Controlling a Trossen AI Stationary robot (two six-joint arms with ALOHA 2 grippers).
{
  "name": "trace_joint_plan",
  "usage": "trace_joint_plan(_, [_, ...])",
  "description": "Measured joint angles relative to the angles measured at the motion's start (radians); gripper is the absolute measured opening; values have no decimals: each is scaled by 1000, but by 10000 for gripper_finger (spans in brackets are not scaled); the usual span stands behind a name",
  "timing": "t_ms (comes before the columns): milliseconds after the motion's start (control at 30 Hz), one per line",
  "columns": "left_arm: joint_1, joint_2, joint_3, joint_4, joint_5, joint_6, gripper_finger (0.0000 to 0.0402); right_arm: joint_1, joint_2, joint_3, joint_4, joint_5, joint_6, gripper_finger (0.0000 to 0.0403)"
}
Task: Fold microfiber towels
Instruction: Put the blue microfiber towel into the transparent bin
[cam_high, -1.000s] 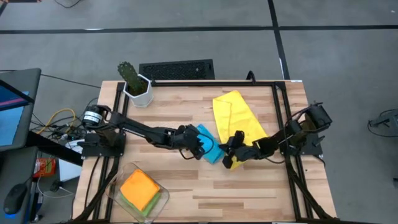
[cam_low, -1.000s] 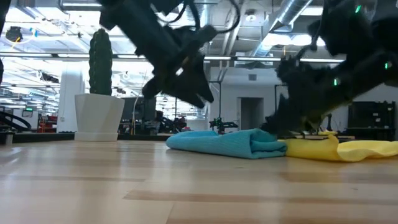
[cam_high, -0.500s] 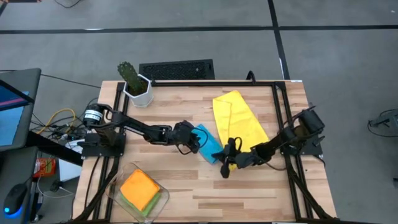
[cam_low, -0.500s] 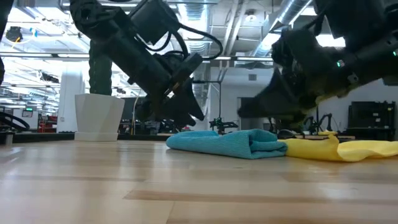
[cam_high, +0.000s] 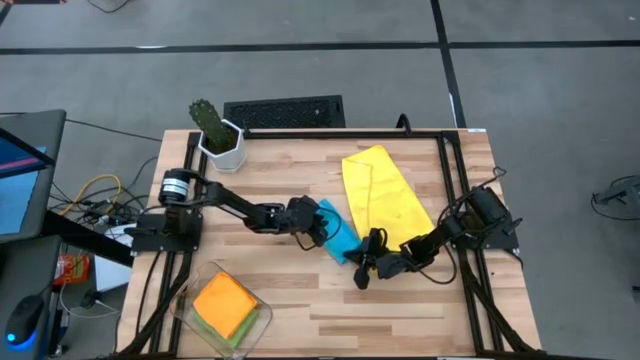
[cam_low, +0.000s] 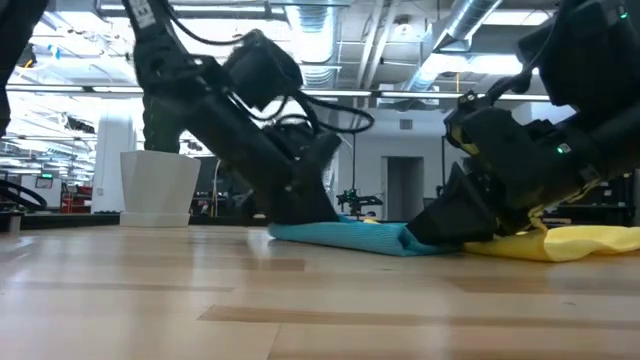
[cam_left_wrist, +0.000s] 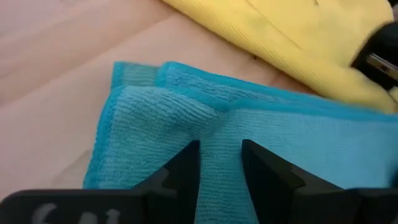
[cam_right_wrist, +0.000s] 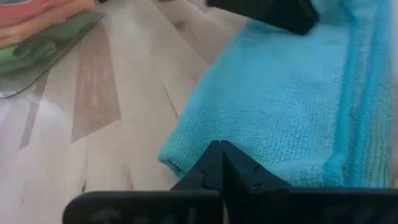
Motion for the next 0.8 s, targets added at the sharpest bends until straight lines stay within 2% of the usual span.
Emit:
trace_joint_plan(300, [43, 41, 19, 17, 43, 8, 113, 45, -58, -6, -47, -7, 65, 13])
trace_joint_plan(500, [45, 42, 17, 22, 61, -11, 113, 54, -164, -5, -103, 183, 7, 22])
trace_joint_plan(633, [45, 44, 17, 33, 67, -29, 113, 23, -146, -4, -138, 166, 0, 21])
trace_joint_plan(733, [45, 43, 17, 33, 70, -30, 113, 33, -86, -4, -221, 153, 117, 15])
trace_joint_plan(800, [47, 35, 16, 30, 88, -28, 113, 54, -57, 0, -241, 181, 196, 15])
